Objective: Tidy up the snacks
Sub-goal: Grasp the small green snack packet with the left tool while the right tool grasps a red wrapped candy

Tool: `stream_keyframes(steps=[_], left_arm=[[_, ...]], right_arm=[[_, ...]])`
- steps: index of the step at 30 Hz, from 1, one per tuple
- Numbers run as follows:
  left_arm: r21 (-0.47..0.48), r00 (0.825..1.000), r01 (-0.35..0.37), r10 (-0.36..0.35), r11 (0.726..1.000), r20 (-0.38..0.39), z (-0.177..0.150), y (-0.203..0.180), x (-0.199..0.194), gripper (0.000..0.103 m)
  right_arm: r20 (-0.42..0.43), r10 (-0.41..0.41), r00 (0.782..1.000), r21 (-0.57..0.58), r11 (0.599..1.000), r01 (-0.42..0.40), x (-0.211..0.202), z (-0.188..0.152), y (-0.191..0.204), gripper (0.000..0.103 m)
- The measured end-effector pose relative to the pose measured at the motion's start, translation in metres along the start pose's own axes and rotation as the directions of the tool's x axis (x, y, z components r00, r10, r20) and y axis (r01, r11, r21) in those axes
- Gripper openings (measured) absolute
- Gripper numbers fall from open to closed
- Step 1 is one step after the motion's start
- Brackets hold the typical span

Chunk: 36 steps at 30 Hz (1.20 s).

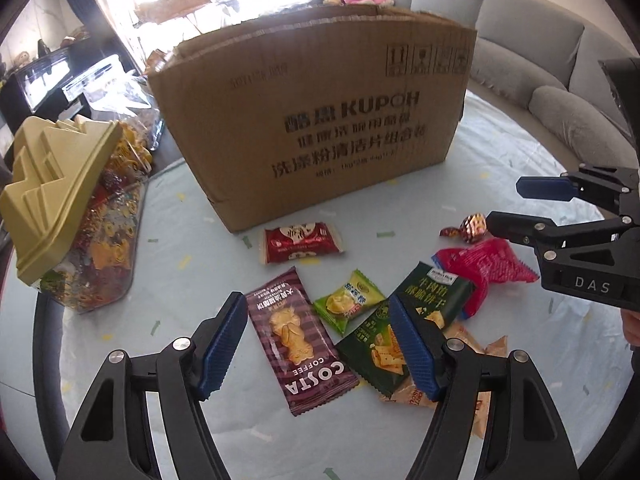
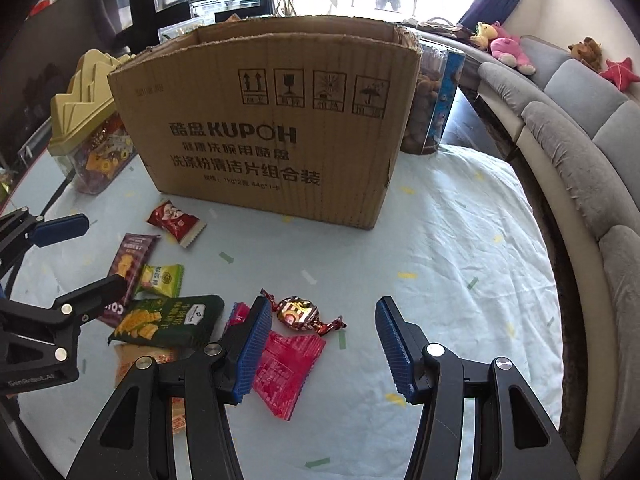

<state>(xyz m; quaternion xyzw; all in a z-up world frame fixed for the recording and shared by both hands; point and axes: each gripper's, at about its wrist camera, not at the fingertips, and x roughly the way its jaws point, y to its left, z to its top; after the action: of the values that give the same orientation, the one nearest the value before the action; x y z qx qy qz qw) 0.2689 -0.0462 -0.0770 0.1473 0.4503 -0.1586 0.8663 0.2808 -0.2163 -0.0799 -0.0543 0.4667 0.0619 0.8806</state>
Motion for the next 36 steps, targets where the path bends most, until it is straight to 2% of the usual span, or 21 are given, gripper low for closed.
stream_keyframes(steps=[7, 18, 25, 27, 31, 33, 35, 36], left_arm=[[0.043, 0.998, 0.032, -0.03, 0.999, -0.048, 0.001, -0.002, 0.019, 0.06], [0.074, 0.993, 0.087, -0.081, 0.993, -0.083, 0.005, -0.008, 0.039, 0.038], [0.04, 0.987, 0.133, -0.129, 0.99, -0.094, 0.017, -0.001, 0.053, 0.034], [0.031, 0.987, 0.14, -0.137, 0.99, -0.089, 0.02, 0.0, 0.056, 0.034], [0.019, 0.986, 0.147, -0.145, 0.989, -0.08, 0.025, 0.003, 0.06, 0.034], [0.013, 0.986, 0.147, -0.146, 0.989, -0.074, 0.027, 0.002, 0.062, 0.034], [0.009, 0.986, 0.155, -0.154, 0.988, -0.068, 0.029, 0.002, 0.063, 0.025], [0.01, 0.986, 0.151, -0.15, 0.988, -0.067, 0.029, 0.002, 0.062, 0.022]], right_arm=[[-0.02, -0.005, 1.0, -0.016, 1.0, 0.004, 0.007, -0.002, 0.002, 0.055], [-0.064, 0.035, 0.997, -0.027, 0.999, -0.037, 0.023, -0.002, 0.001, 0.055], [-0.072, 0.057, 0.996, -0.025, 0.998, -0.059, 0.03, 0.0, 0.001, 0.054], [-0.075, 0.072, 0.995, -0.019, 0.997, -0.074, 0.031, 0.0, 0.0, 0.049], [-0.076, 0.086, 0.993, -0.021, 0.996, -0.088, 0.034, 0.002, 0.001, 0.047], [-0.078, 0.094, 0.993, -0.023, 0.995, -0.096, 0.035, 0.001, 0.001, 0.041], [-0.076, 0.092, 0.993, -0.024, 0.995, -0.094, 0.036, 0.0, 0.002, 0.037], [-0.076, 0.096, 0.992, -0.022, 0.995, -0.098, 0.036, 0.0, 0.002, 0.031]])
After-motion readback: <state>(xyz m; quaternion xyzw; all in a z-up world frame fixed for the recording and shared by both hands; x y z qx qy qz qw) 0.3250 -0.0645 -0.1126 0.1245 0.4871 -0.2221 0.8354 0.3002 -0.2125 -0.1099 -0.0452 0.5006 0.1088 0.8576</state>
